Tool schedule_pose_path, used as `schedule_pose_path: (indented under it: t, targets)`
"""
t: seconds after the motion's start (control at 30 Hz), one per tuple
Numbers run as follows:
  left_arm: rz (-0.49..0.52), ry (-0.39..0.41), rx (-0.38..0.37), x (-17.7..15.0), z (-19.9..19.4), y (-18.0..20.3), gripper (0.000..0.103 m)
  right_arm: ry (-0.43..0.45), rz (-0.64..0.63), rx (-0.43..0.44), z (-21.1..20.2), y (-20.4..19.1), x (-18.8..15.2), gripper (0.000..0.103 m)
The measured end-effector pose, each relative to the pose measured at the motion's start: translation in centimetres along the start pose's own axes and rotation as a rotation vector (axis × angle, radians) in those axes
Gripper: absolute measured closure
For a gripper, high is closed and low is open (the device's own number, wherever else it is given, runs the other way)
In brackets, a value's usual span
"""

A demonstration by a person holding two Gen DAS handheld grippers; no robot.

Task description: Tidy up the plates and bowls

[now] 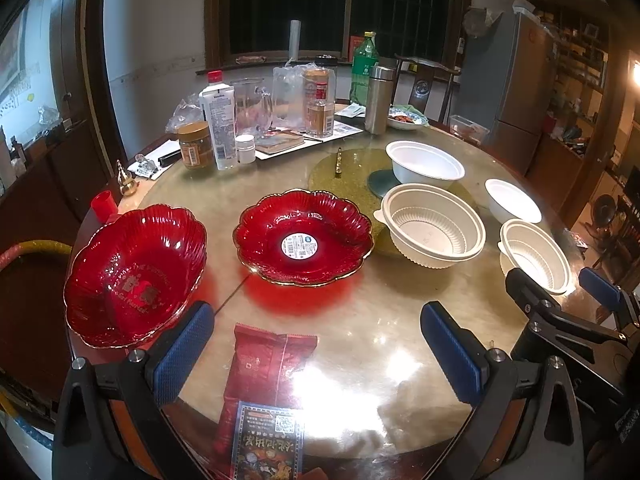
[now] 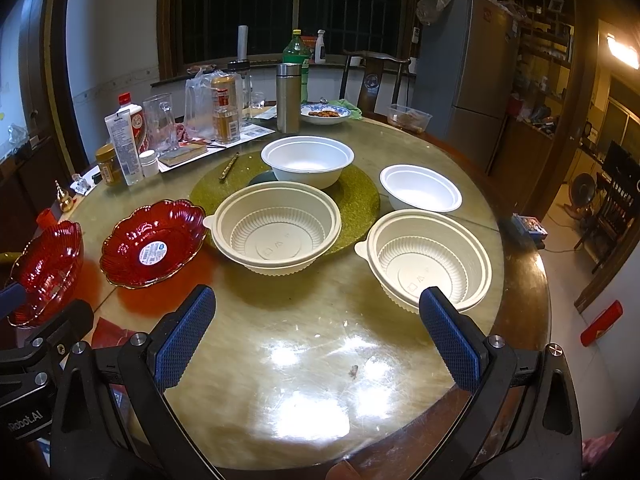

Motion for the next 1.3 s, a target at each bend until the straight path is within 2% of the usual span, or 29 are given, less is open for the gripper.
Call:
schedule_pose_path:
  t: [1.3]
  targets:
    - [0.010,-0.010,-0.001,-0.28,0.01,0.34,0.000,0.000,0.004,0.003,0.00,-0.01,-0.09,0.000]
Point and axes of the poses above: each gripper's, at about its wrist camera, not at the fingertips, and z roughly the way its jaws point, y to its right, x to its top, the point moved 2 cm from there along z, roughly the way its jaws point, and after that the axes turned 12 degrees about z, right-handed, at the moved point
